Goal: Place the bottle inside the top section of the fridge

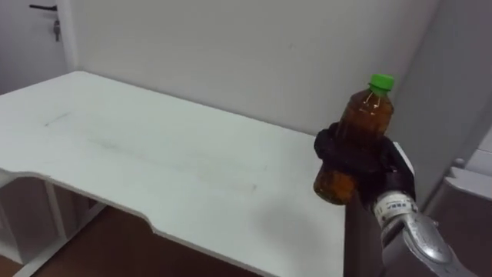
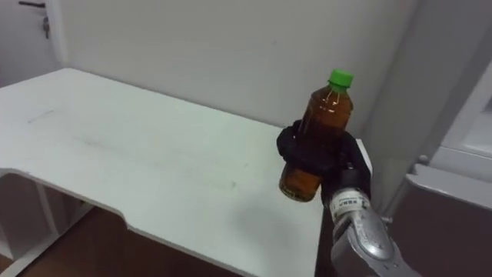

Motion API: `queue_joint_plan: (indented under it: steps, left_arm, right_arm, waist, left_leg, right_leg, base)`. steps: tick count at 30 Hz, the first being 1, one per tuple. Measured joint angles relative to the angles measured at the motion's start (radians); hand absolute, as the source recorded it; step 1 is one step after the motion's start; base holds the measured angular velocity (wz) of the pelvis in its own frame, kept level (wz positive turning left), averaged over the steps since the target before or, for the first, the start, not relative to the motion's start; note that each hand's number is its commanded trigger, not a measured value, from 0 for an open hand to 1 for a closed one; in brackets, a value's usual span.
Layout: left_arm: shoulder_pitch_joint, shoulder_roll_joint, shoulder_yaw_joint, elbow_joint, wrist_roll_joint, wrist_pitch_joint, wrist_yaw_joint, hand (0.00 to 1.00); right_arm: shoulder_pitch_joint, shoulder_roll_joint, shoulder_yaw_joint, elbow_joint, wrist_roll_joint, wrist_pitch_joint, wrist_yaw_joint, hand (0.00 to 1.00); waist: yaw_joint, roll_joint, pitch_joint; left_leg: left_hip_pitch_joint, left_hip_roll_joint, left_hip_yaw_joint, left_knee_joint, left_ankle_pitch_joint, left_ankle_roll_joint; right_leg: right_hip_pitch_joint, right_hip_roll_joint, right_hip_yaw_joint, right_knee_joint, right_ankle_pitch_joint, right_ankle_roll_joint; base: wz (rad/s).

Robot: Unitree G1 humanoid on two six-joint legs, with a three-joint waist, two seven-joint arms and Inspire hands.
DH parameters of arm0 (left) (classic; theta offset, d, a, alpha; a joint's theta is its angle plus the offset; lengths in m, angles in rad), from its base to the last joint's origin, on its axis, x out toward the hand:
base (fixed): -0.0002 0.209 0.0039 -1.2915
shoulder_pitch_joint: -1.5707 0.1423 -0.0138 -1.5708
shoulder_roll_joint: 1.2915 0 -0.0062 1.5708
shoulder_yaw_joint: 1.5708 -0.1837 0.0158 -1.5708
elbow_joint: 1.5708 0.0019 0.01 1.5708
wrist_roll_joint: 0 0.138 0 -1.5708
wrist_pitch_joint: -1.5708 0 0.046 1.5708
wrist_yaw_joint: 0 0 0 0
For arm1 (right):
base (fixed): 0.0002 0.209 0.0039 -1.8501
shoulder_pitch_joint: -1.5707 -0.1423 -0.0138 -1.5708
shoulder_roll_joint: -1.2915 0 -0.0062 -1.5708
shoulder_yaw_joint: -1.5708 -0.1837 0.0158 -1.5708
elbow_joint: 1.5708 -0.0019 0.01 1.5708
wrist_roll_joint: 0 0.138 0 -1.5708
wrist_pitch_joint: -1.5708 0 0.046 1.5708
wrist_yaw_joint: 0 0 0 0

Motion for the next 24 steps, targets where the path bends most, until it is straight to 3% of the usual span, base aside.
queue_joint_plan:
  steps: [3,4,5,8,15,19,24]
  left_arm:
    - [0.007,-0.004,0.006,-0.003,0.014,0.014,0.000,0.00]
    - [0.014,-0.004,0.008,-0.004,0.014,0.017,0.002,0.00]
    - [0.016,-0.004,0.008,-0.004,0.014,0.018,0.002,0.00]
    - [0.027,-0.006,0.008,-0.003,0.014,0.020,0.002,0.00]
    - [0.042,-0.030,0.050,0.013,0.014,0.035,0.000,0.00]
    - [0.060,-0.037,0.059,0.007,0.014,0.041,0.000,0.00]
    - [0.060,-0.042,0.059,0.012,0.014,0.038,0.000,0.00]
  right_arm:
    - [0.000,-0.039,-0.023,-0.030,0.007,0.021,0.034,1.00]
    - [0.000,-0.051,-0.028,-0.033,0.008,0.022,0.048,1.00]
    - [0.000,-0.057,-0.032,-0.035,0.008,0.022,0.053,1.00]
    - [0.000,-0.060,-0.060,-0.039,0.008,0.029,0.067,1.00]
    - [0.000,-0.068,-0.172,-0.135,0.001,0.082,0.093,1.00]
    - [0.000,-0.121,-0.210,-0.215,0.000,0.083,0.102,1.00]
    - [0.013,-0.161,-0.259,-0.221,0.001,0.084,0.115,1.00]
  waist:
    - [-0.016,0.003,-0.0048]
    - [-0.032,0.001,-0.0133]
    - [-0.035,0.000,-0.0148]
    - [-0.047,0.002,-0.0135]
    - [-0.106,0.017,-0.0078]
    - [-0.133,0.028,-0.0137]
    - [-0.164,0.024,-0.0133]
  left_leg:
    - [0.023,0.004,0.020,-0.011,0.000,0.001]
    - [0.024,0.004,0.020,-0.015,0.000,0.001]
    - [0.026,0.004,0.021,-0.015,0.000,0.001]
    - [0.042,0.013,0.045,-0.018,-0.002,-0.001]
    - [0.053,0.015,0.048,-0.016,-0.007,-0.008]
    - [0.060,0.016,0.052,-0.023,-0.006,-0.009]
    - [0.084,0.018,0.059,-0.033,-0.006,-0.010]
  right_leg:
    - [0.011,0.003,0.023,-0.001,0.004,0.000]
    - [0.011,0.003,0.023,-0.002,0.005,0.001]
    - [0.013,0.004,0.024,-0.002,0.005,0.001]
    - [0.019,0.011,0.048,-0.002,0.010,-0.001]
    - [0.026,0.016,0.076,0.000,0.013,-0.004]
    - [0.027,0.017,0.081,-0.001,0.013,-0.004]
    - [0.044,0.022,0.101,-0.002,0.013,-0.004]
  base:
    - [-0.20]
    - [-0.03]
    - [-0.04]
    - [-0.19]
    - [-0.03]
    - [-0.02]
    - [-0.04]
